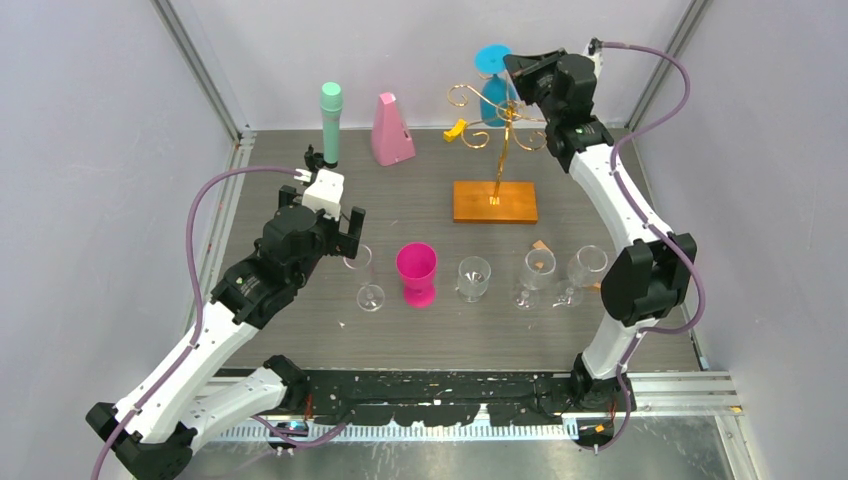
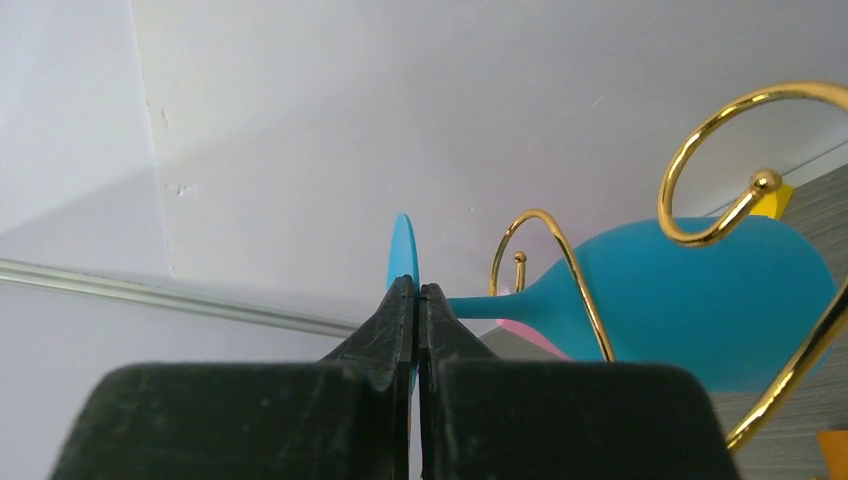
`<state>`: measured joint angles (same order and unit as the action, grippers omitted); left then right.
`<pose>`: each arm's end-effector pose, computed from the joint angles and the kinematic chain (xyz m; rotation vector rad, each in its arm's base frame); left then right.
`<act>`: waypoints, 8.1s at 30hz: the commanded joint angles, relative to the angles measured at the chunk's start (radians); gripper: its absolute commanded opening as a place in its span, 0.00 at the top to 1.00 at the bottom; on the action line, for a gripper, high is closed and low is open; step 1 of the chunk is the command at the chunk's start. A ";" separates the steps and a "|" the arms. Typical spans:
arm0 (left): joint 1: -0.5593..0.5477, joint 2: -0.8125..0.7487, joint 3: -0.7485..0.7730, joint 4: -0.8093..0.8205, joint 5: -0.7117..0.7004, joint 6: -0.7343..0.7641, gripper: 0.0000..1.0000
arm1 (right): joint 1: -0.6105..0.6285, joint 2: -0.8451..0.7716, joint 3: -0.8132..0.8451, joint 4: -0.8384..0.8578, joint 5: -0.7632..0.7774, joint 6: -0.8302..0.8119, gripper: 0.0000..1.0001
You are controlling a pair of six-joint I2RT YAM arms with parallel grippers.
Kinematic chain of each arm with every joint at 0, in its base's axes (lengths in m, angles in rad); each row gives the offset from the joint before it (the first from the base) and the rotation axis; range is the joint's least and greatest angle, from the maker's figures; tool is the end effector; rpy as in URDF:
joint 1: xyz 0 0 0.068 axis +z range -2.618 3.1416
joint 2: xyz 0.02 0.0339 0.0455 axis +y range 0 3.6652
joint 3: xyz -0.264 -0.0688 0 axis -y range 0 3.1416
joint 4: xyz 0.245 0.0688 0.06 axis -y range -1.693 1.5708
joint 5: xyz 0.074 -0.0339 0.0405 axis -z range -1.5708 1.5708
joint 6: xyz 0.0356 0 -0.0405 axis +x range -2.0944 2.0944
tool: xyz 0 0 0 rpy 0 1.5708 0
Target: Take the wine glass off the wine glass rack
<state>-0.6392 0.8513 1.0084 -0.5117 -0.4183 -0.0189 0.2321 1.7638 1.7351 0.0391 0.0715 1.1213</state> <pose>0.1519 -0.0949 0.3727 0.3082 1.8687 -0.0451 0.4159 0.0957 0.4267 0.7636 1.4643 0.9983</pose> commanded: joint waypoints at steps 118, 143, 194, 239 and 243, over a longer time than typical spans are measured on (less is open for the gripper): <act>0.020 0.099 0.151 0.926 0.949 -1.126 0.45 | 0.191 -0.619 -0.883 1.102 -0.373 0.943 0.99; 0.021 -0.016 0.397 -0.138 0.067 -0.296 1.00 | 0.179 -0.689 -0.897 0.622 -0.366 0.567 0.29; 0.191 0.443 0.256 -0.699 0.230 -0.205 1.00 | 0.179 -0.899 -0.765 -0.031 -0.106 0.092 0.39; 0.192 0.210 0.508 -0.770 0.106 -0.247 0.00 | 0.179 -0.960 -0.477 -0.632 0.204 -0.534 0.32; 0.192 0.155 0.508 -0.726 0.151 -0.244 0.00 | 0.179 -0.993 -0.390 -0.782 0.438 -0.625 0.32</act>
<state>-0.4503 1.0676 1.4727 -1.2926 -0.2913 -0.2577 0.4145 0.8093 1.2480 -0.5560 0.2405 0.6857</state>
